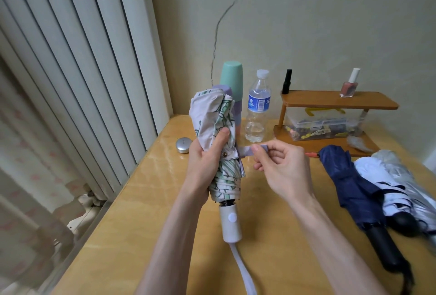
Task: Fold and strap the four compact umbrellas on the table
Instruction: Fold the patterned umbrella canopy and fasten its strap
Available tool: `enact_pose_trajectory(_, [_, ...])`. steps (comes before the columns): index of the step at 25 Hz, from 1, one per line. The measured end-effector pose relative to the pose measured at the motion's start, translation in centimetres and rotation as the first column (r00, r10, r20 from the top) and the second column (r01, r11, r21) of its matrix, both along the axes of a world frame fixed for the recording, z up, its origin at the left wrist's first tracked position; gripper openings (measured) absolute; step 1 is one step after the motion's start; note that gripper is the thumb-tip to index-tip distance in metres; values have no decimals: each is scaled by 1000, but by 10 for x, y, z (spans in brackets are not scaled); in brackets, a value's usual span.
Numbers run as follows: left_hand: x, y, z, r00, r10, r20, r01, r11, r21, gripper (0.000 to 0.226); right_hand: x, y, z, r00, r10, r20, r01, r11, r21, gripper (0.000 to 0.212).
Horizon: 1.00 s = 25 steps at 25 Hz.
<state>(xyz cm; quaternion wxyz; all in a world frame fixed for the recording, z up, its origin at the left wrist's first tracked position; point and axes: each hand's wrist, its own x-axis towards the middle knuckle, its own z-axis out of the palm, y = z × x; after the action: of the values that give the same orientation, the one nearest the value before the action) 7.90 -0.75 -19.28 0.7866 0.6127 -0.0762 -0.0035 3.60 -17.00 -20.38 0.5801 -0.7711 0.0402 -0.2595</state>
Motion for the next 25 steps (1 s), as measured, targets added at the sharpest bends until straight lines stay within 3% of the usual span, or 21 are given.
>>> enact_pose_trajectory(4, [-5,-4,1,1000,-10,-8,10,999,34,20,2,-11,-3,995,-45,-88,54,993,108,20])
enact_pose_trajectory(7, [-1,-8,-2,997,38,66,-45,992,117,19,-6,-5,15,998,60,-34,-53,980,192,11])
enact_pose_trajectory(11, [3,-10,-3,980,95,172,-123,979,161,47,-16,14,31,985,174,16,-175,983,47,3])
enact_pose_trajectory(16, [1,-14,-3,987,114,117,-127,986,110,35,-17,24,28,984,180,-3,-179,980,-83,24])
enact_pose_trajectory(20, [2,-13,-1,991,113,74,-116,992,40,39,-18,28,26,990,126,58,-119,986,-113,6])
enact_pose_trajectory(22, [3,-12,0,991,111,68,-114,993,35,48,-20,34,24,988,96,121,-80,989,-126,5])
enact_pose_trajectory(25, [3,-12,0,994,101,46,-102,995,3,44,-19,37,19,970,63,234,-5,971,-240,5])
